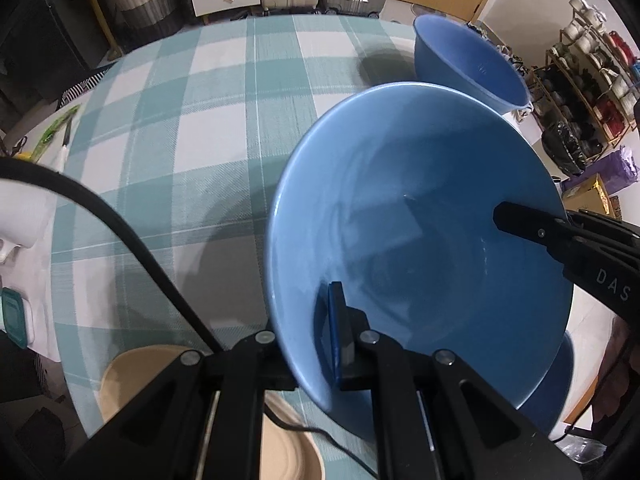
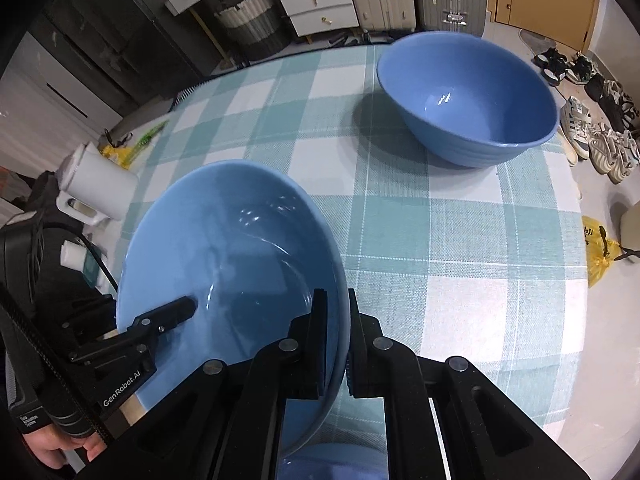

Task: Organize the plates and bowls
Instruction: 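Lift the blue bowl with both grippers and carry it toward the cream plate stack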

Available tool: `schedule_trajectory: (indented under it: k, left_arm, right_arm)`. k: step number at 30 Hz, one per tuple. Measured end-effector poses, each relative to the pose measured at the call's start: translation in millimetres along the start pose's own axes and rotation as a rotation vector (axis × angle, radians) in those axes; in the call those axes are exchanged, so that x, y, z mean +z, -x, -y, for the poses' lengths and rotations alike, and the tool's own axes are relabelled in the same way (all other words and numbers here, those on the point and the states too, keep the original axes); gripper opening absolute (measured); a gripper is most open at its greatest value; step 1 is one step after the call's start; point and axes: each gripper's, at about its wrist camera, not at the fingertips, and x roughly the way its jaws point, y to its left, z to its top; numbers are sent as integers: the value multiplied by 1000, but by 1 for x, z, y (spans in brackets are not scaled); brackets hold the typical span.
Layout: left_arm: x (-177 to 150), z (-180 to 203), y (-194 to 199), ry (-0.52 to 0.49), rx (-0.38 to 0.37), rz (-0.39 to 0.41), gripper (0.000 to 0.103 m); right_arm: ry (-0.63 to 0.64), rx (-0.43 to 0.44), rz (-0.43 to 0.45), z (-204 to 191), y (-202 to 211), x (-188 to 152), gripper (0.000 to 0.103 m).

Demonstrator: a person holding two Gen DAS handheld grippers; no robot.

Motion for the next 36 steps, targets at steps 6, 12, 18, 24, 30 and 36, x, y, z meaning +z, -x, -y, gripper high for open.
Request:
schedule_trajectory:
  k: [6, 12, 18, 24, 30, 36]
  left_arm:
    - [-3, -1, 33, 21, -34, 35, 8]
    - [-14, 10, 67, -1, -32, 70, 8]
    - [-28, 26, 90, -19, -42, 88, 8]
    - [-47, 45, 102, -43, -67, 90, 8]
    - [-71, 71, 99, -77, -86, 71, 8]
    - [-98, 95, 85, -115, -106, 31, 8]
  right_arm:
    - [-3, 9, 42, -10, 36, -6, 7]
    - [-7, -7, 62, -21, 77, -21, 7]
    - [-20, -29, 96, -22, 114, -40, 7]
    - [-41, -35, 108, -13, 138, -71, 7]
    - [-76, -46, 105, 8, 147, -113, 7]
    - [-128, -24, 99, 34, 141, -157, 7]
